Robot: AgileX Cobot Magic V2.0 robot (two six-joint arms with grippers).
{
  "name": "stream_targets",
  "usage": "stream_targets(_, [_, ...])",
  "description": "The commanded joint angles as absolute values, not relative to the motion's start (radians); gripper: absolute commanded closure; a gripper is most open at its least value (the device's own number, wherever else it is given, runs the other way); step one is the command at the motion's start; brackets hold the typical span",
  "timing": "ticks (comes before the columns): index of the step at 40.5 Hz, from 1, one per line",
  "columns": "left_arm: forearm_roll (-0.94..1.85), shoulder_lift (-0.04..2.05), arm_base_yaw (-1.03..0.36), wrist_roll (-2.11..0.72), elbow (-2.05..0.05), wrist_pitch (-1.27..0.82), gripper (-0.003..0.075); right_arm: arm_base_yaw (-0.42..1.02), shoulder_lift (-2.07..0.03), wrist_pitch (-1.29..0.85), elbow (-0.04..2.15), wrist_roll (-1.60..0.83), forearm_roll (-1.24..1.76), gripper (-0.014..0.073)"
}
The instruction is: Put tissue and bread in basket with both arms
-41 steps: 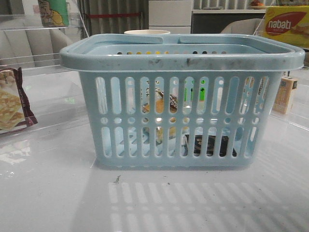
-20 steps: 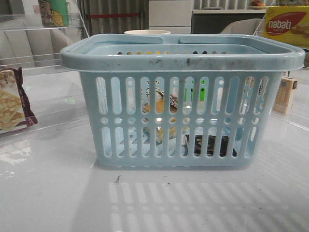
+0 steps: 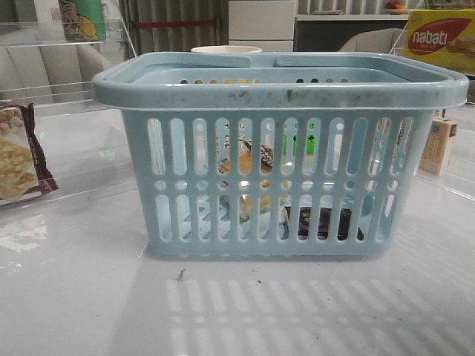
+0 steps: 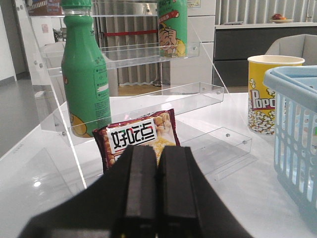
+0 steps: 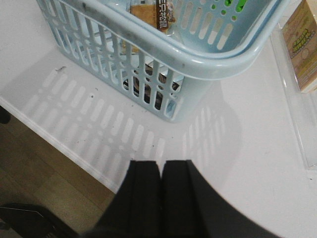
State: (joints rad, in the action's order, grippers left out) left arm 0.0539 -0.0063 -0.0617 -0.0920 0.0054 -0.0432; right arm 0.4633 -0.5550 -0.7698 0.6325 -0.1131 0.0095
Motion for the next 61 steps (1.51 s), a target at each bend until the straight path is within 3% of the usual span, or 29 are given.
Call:
stream_targets(1, [0.052,-0.025,-0.060,-0.081,0.007,0.037,0.0630,0.463,-0.559,-0.705,0.659,-0.117,0.000,0.0527])
stream_targets(40, [0.052,-0.025,-0.060,-0.081,0.007,0.037,0.0630,0.461,-0.542,-0.702,0.649,-0.117,0.000,0.0527])
stream_targets(61, [0.052,-0.025,-0.060,-0.081,0.007,0.037,0.0630,-0.012,-0.076,-0.113,0.147,-0.116,0.083,0.0527])
